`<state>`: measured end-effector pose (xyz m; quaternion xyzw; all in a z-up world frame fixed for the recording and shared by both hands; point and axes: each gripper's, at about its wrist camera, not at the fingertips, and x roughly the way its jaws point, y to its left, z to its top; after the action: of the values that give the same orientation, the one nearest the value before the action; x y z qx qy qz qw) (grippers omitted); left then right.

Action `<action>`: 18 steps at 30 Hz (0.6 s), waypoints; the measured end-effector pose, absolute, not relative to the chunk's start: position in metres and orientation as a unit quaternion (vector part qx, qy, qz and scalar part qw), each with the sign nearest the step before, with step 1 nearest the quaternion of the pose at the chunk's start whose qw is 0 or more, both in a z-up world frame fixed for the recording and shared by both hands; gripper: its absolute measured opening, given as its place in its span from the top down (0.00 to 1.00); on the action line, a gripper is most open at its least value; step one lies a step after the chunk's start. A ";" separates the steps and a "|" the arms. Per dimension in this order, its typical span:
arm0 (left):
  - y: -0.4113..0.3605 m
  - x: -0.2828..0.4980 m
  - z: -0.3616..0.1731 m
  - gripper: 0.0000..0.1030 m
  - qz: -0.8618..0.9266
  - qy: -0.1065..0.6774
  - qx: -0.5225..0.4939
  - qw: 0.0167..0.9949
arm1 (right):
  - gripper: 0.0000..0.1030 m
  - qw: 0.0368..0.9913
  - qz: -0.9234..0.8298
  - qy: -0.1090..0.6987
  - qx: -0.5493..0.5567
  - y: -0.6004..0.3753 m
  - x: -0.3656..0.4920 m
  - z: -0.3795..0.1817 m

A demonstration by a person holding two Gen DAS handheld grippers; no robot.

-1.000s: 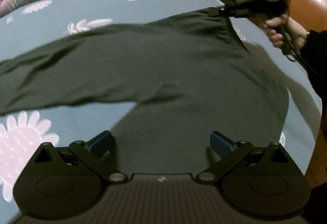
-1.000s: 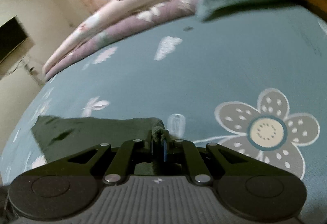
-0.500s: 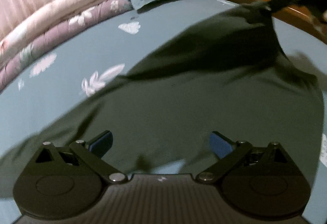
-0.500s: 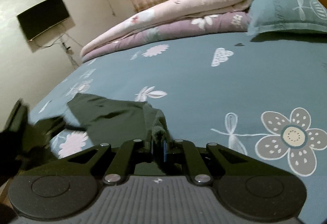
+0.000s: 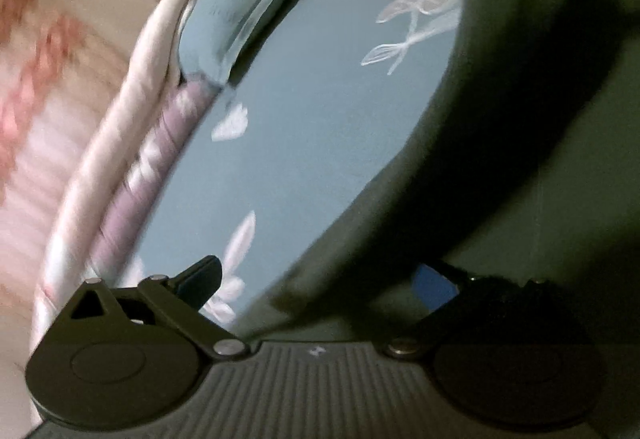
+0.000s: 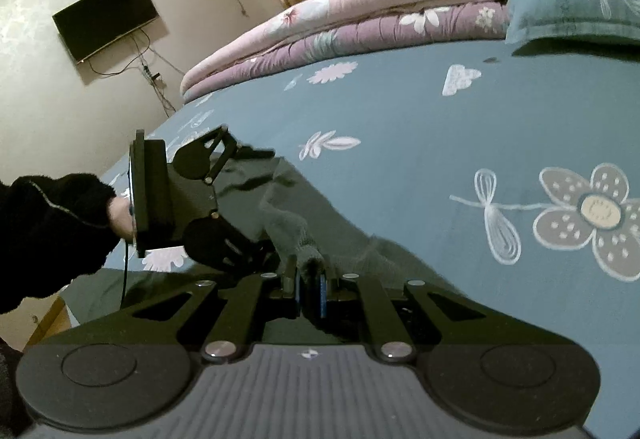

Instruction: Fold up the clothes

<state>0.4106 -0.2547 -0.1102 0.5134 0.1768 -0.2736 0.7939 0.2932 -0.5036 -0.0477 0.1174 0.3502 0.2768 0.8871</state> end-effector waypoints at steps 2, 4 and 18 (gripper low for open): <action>-0.257 0.409 -0.114 0.02 -0.269 0.147 0.544 0.781 | 0.90 0.885 0.277 0.354 0.117 -0.501 0.291 -0.053; -0.261 0.411 -0.118 0.03 -0.254 0.124 0.585 0.760 | 0.90 0.884 0.278 0.357 0.117 -0.500 0.290 -0.057; -0.263 0.384 -0.176 1.00 -0.298 0.041 0.713 0.634 | 0.89 0.874 0.283 0.375 0.124 -0.489 0.286 -0.068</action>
<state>0.3841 -0.2630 -0.1760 0.7126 0.0413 -0.2980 0.6338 0.2858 -0.4887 -0.0682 0.1236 0.3751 0.2834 0.8739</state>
